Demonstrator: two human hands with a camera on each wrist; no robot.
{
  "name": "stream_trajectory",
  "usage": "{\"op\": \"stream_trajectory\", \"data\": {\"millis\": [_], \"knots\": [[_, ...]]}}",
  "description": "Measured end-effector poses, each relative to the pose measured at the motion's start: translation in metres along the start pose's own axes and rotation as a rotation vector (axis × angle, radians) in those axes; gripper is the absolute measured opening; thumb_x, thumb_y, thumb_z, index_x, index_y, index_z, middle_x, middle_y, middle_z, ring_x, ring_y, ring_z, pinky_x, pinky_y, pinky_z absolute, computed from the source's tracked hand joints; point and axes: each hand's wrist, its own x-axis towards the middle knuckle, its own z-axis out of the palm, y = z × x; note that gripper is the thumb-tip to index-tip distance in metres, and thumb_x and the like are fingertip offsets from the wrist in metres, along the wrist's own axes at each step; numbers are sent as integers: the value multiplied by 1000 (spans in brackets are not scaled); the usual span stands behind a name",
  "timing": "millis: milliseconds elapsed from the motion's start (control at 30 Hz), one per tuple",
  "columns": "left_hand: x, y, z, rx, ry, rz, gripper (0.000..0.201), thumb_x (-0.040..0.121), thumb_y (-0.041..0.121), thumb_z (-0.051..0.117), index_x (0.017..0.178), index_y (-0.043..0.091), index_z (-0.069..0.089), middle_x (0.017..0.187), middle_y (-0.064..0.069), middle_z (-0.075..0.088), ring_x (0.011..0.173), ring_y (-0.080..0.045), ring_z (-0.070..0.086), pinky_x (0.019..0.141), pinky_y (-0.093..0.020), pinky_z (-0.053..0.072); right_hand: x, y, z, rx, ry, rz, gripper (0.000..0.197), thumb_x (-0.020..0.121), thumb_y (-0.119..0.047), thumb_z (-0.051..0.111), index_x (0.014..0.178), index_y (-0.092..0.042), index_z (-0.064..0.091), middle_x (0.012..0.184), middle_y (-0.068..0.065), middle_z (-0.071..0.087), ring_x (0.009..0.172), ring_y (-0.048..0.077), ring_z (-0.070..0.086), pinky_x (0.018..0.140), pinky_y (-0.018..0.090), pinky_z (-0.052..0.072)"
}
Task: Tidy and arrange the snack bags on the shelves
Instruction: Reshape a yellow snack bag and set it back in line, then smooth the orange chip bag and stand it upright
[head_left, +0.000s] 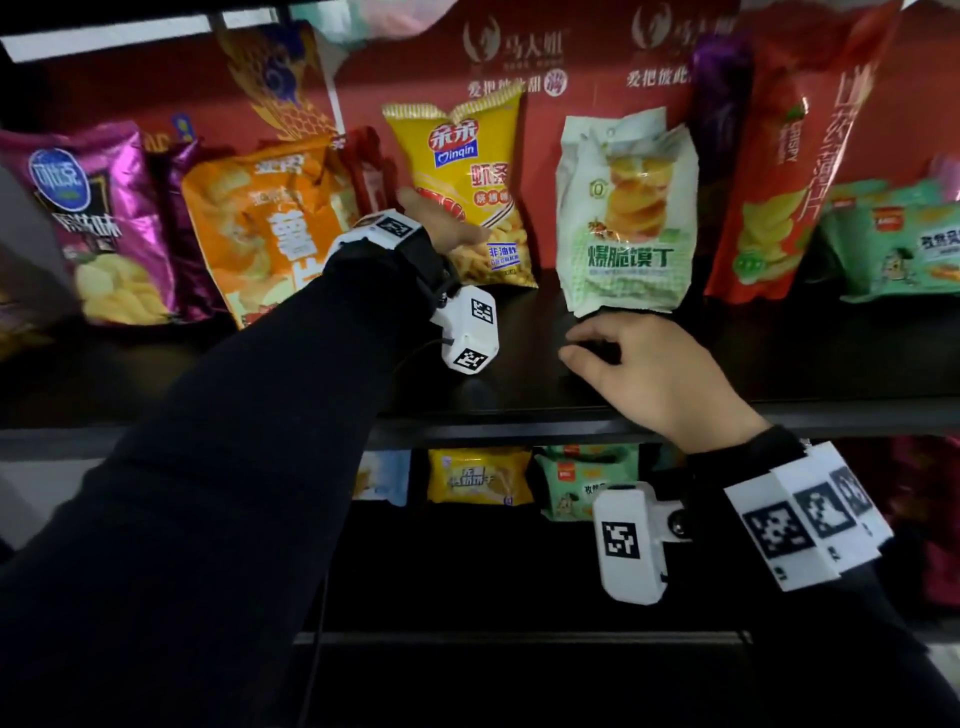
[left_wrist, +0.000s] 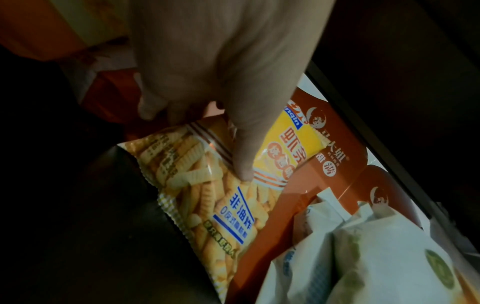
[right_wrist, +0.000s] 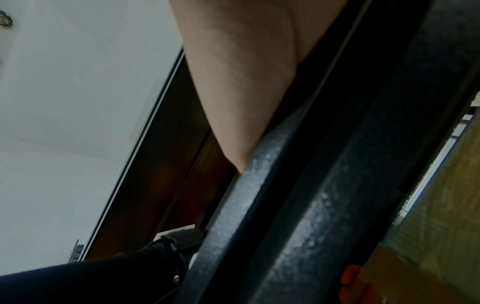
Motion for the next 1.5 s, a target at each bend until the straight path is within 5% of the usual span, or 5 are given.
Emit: {"op": "stream_trajectory", "data": {"millis": [267,667,1000,1233,1500], "knots": [[12,-8,-2,-81,-72,89,124,42,60,85,144,14,32,141,-6,51,126,-28,50,106,-48,40,-1,-3,3,-58,2,22,31,91,-48,52,115,-31,64,116,-9,65,114,15,54,91,36,47],[-102,6,-59,-112,-275,208,63,81,60,63,132,27,45,134,3,49,121,-20,51,83,-34,51,-3,-8,1,-109,-8,36,31,93,-48,49,112,-30,66,115,-4,66,110,20,57,82,34,48],[-140,-141,-115,-662,492,98,19,85,2,64,97,14,53,87,-4,58,80,-13,56,83,-33,49,0,-48,25,-47,-2,14,30,95,-39,49,113,-23,65,118,2,66,109,27,58,83,37,49],[-93,-171,-114,-528,8,6,59,84,29,73,132,2,52,126,-11,63,108,-19,64,97,-34,51,34,-131,87,169,-98,-37,51,90,-36,61,134,-11,50,132,8,58,119,24,56,96,31,44],[-83,-185,-111,-427,-64,201,47,92,29,63,131,6,52,124,-4,62,111,-15,59,97,-25,44,64,-168,126,315,-110,163,79,86,-43,63,148,-15,21,145,2,45,132,25,43,109,42,35]]}}
